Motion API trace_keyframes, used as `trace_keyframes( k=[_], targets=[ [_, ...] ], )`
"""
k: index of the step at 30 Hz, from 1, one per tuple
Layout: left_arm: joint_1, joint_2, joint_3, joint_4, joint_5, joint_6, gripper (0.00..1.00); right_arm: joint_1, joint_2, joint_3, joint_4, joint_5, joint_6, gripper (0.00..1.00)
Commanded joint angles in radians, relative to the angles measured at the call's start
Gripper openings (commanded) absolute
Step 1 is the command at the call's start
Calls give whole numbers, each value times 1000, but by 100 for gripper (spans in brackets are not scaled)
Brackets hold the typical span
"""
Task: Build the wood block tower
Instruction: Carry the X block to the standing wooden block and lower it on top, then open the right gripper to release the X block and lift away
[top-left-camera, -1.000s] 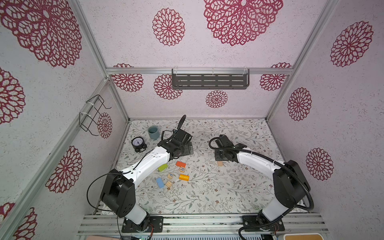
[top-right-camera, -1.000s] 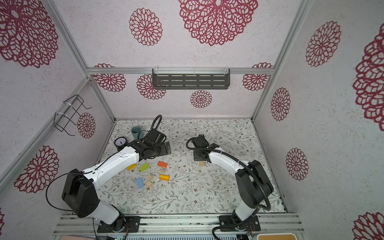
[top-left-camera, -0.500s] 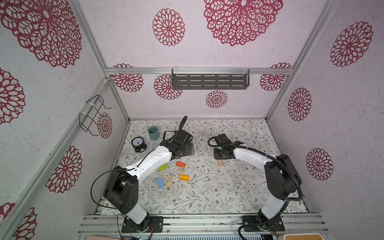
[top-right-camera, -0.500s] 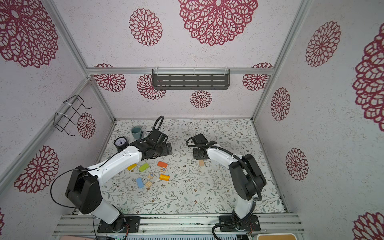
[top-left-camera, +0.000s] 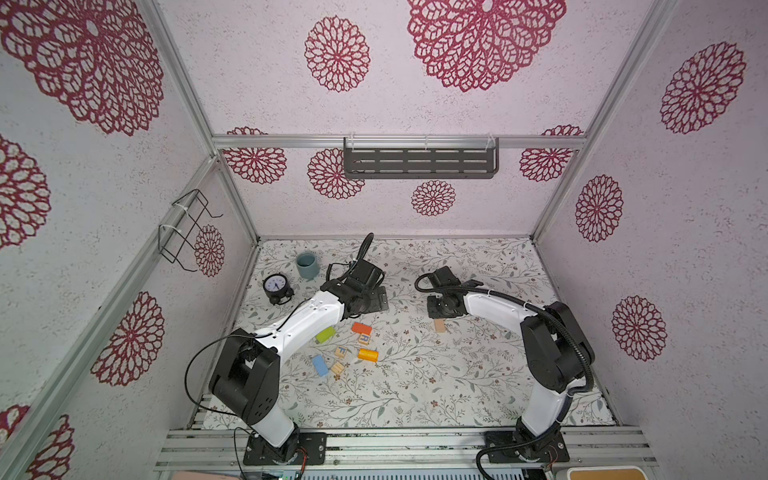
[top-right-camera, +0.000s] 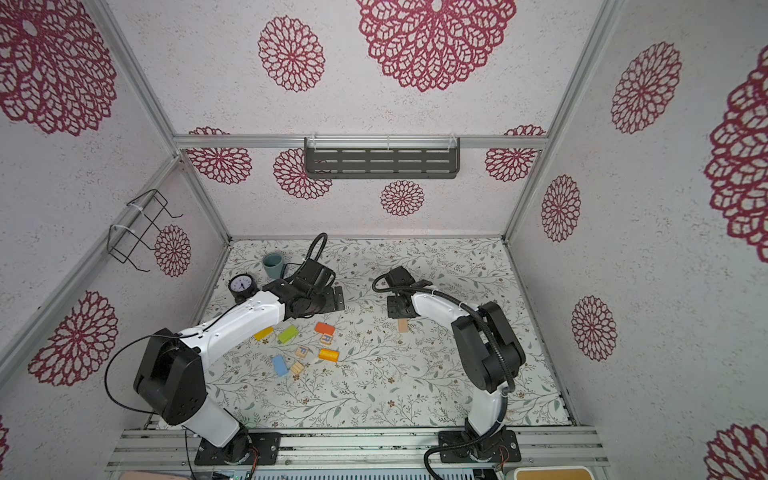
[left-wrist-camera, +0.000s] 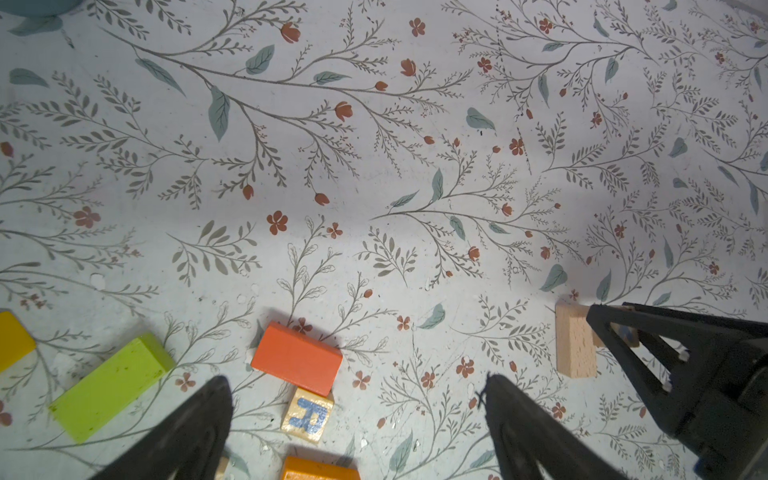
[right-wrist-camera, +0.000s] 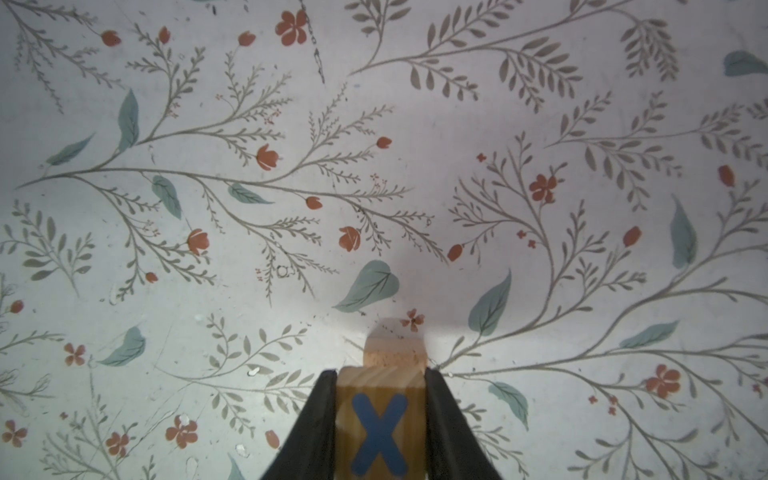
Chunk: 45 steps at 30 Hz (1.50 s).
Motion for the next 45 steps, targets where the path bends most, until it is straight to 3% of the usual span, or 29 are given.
trace_keyframes(
  k=[1,28,45],
  targets=[
    [8,12,-16,16,1,-1,97,-6,-1,2,-8,-3,-15,29],
    [9,-8,-56,23,-1,-9,97,-6,31,-24,4,6,-11,29],
    [11,-79,-78,-15,-58,-12,97,-6,7,-27,-3,4,-18,56]
  ],
)
